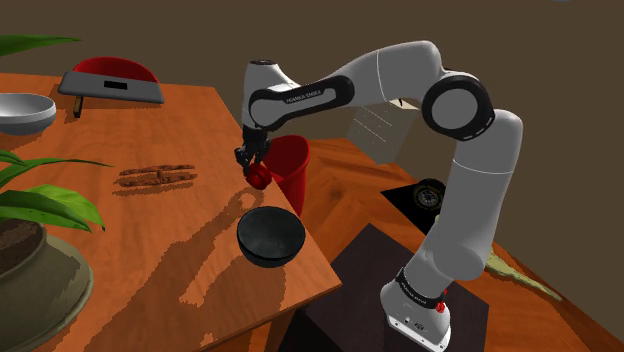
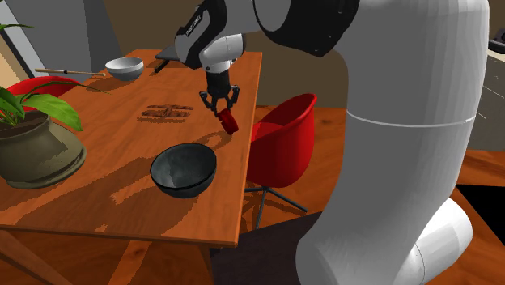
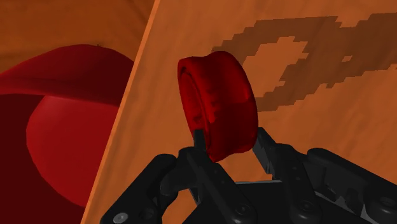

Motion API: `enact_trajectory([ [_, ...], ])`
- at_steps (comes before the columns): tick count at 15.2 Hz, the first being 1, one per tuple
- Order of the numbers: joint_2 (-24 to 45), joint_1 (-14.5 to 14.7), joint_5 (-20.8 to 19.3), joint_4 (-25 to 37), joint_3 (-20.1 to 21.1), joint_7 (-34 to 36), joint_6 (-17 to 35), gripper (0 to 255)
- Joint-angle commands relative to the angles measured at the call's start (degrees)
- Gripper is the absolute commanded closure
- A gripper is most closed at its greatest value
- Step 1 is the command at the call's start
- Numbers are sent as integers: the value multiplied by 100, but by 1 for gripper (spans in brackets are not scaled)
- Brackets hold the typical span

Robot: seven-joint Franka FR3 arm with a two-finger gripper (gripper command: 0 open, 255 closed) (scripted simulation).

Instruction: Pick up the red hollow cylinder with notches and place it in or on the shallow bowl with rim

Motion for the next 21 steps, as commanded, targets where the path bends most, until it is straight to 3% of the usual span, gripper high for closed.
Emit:
enact_trajectory([
  [1, -49, -1, 11, 52, 4, -8, -102, 255],
  [21, -453, -5, 94, 1058, 29, -94, -1508, 255],
])
